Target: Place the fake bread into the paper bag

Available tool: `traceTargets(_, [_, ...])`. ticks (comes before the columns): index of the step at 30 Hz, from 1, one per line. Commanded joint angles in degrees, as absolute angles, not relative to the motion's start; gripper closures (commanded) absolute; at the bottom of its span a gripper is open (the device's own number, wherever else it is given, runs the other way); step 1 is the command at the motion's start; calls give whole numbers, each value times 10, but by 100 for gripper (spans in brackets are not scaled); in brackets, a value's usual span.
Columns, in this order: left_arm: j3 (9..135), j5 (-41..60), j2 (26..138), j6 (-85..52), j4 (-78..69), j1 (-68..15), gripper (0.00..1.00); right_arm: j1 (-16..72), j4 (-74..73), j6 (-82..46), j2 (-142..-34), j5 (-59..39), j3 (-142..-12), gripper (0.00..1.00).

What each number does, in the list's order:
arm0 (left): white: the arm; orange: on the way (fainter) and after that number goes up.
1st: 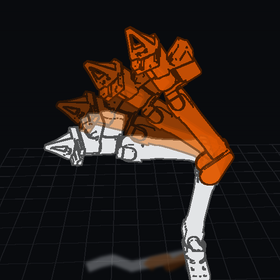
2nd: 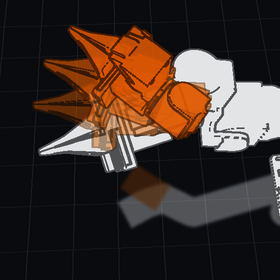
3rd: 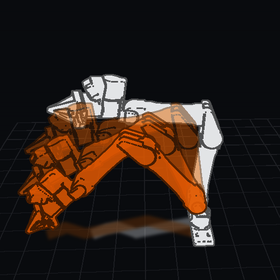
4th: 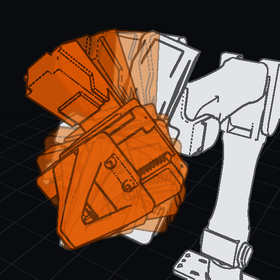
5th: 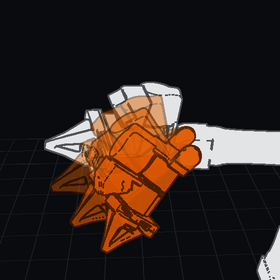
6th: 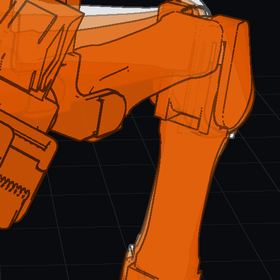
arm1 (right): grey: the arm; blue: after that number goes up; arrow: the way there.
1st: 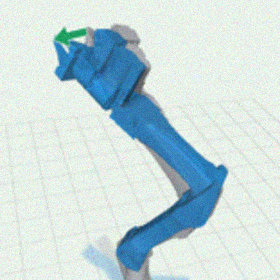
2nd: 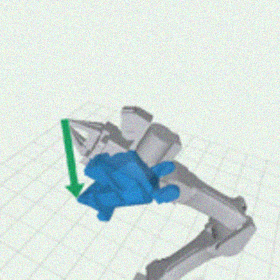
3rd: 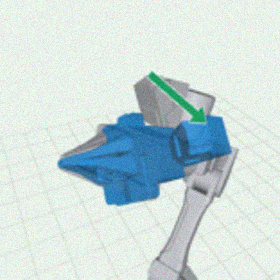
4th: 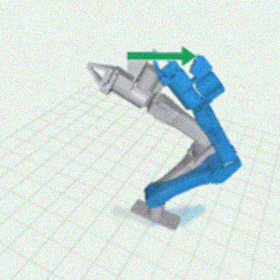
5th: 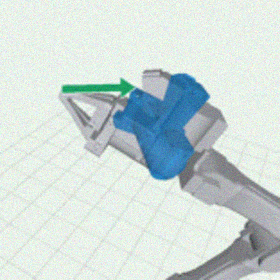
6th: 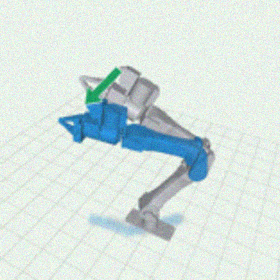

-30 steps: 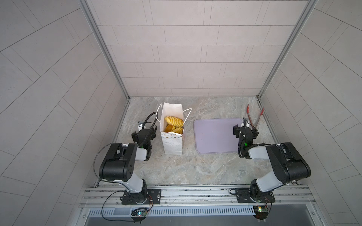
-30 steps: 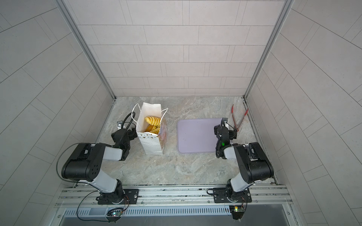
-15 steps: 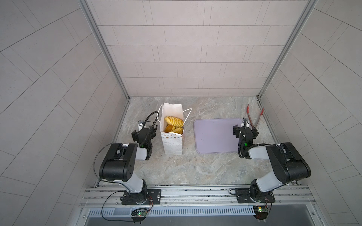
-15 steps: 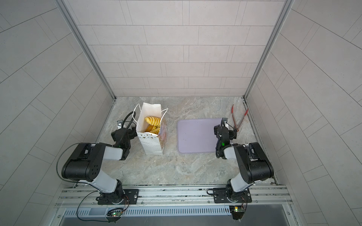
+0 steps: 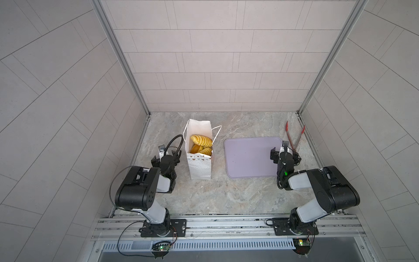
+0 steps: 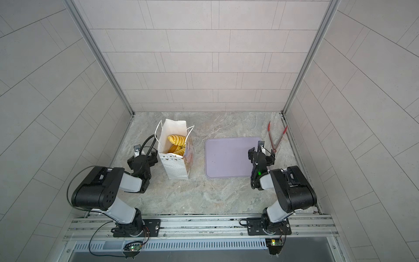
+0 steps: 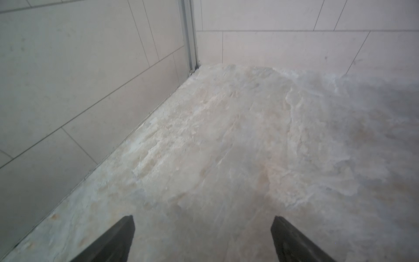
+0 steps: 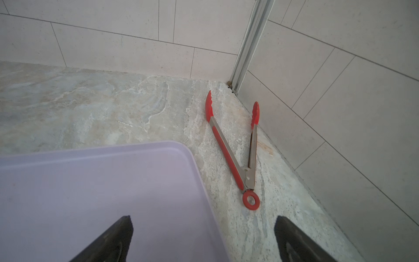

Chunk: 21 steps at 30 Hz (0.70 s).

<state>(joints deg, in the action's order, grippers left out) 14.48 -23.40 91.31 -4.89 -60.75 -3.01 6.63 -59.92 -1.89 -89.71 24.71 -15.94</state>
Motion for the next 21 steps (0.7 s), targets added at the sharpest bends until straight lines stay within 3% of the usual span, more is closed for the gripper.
traceTargets(1, [221,-206,910,-36,-545,-29,0,70,-546,-9,-901,253,-208,1])
traceTargets(3, [222,-227,912,-33,-535,-42,0,59,-462,-49,-872,239,-230,1])
traceTargets(6, [214,-239,911,-38,-552,-42,0,61,-621,-6,-919,230,-190,1])
traceTargets(14, [201,-242,912,-38,-575,-43,0,62,-587,-5,-909,209,-197,1])
traceTargets(18, [164,-250,915,-49,-639,-35,0,63,-700,-6,-921,223,-147,1])
traceTargets(21, [234,-241,909,-35,-510,-43,0,63,-551,-9,-904,226,-212,1])
